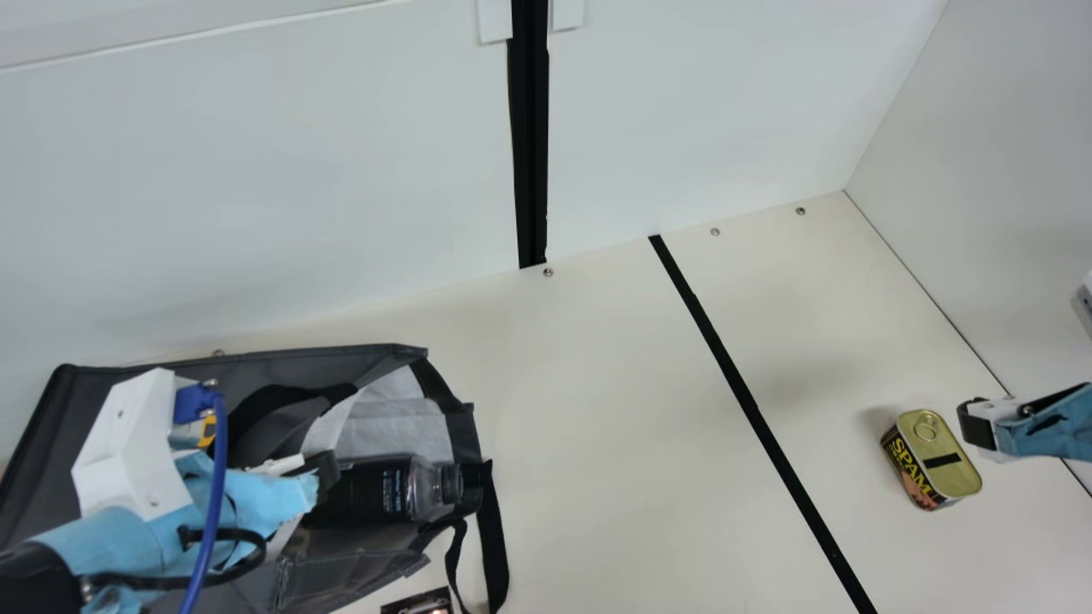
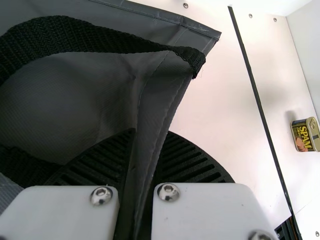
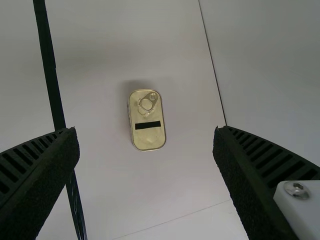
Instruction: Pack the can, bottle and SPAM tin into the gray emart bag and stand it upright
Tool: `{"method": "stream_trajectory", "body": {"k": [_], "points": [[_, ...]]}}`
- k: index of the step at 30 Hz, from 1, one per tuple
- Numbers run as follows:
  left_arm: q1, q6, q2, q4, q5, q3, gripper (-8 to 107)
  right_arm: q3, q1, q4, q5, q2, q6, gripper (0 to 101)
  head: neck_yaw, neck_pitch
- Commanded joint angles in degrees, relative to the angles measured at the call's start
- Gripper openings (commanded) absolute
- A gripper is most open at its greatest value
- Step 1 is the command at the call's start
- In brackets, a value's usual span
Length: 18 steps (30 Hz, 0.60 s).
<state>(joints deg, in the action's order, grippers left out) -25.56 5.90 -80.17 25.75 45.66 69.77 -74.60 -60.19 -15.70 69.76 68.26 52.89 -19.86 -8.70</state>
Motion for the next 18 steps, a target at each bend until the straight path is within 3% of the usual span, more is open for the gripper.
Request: {"method": "stream_trajectory", "body": {"k": [1,18], "points": [[0.0,0.0,0.0,0.0,0.0,0.0,-8,0.2,-0.7,-0.3,0.1,0.9,1.1,95,-0.1,-1.3],[0.0,0.0,0.0,0.0,0.0,0.0,-8,1.2,-5.2,-1.0,0.1,6.7,8.3,95,-0.1,-1.3]]}}
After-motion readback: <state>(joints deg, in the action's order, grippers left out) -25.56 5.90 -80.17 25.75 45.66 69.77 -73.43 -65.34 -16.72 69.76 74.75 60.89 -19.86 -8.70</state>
